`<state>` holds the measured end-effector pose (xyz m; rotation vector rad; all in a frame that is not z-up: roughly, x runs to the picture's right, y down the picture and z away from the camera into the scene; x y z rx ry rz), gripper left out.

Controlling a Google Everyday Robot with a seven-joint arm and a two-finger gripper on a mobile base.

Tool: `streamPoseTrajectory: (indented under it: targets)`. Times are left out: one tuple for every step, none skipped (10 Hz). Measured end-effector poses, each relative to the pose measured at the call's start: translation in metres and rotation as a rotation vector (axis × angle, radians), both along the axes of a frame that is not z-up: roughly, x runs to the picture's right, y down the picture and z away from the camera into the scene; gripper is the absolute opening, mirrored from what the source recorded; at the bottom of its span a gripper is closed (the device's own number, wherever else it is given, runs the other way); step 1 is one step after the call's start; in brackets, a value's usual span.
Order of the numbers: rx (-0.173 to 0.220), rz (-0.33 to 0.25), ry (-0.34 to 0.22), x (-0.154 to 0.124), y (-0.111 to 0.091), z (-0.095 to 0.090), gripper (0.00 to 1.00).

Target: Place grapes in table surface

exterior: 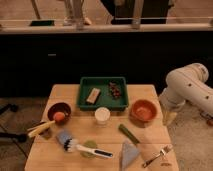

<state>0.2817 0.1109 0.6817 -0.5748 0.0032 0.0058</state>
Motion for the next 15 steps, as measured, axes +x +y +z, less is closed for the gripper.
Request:
streamPoseTrajectory:
  targets:
    - [-0.01,-0.047,-0.047,-0.007,0.001,-0.001,0.8]
    - [-0.015,-0.152,-0.135,-0.024,0.001,-0.001,0.8]
    - [-0.021,-0.246,-0.203,-0.04,0.002,-0.002,0.8]
    - [-0.026,-0.335,-0.27,-0.058,0.003,-0.001,0.8]
    - [-0.029,-0.386,-0.306,-0.071,0.004,0.0,0.8]
    - [-0.03,-0.425,-0.332,-0.085,0.005,0.003,0.8]
    - [-0.026,-0.427,-0.326,-0.092,0.005,0.006,0.8]
    - [-0.026,-0.425,-0.325,-0.099,0.005,0.008,0.8]
    - [-0.028,-0.441,-0.335,-0.115,0.004,0.012,0.8]
    - [-0.029,-0.458,-0.344,-0.126,0.002,0.015,0.8]
    - [-0.028,-0.462,-0.346,-0.129,0.002,0.016,0.8]
    - [-0.037,-0.466,-0.341,-0.126,0.003,0.015,0.8]
    - [-0.037,-0.463,-0.34,-0.125,0.003,0.015,0.8]
    - [-0.036,-0.465,-0.341,-0.126,0.003,0.015,0.8]
    - [-0.036,-0.463,-0.345,-0.128,0.003,0.015,0.8]
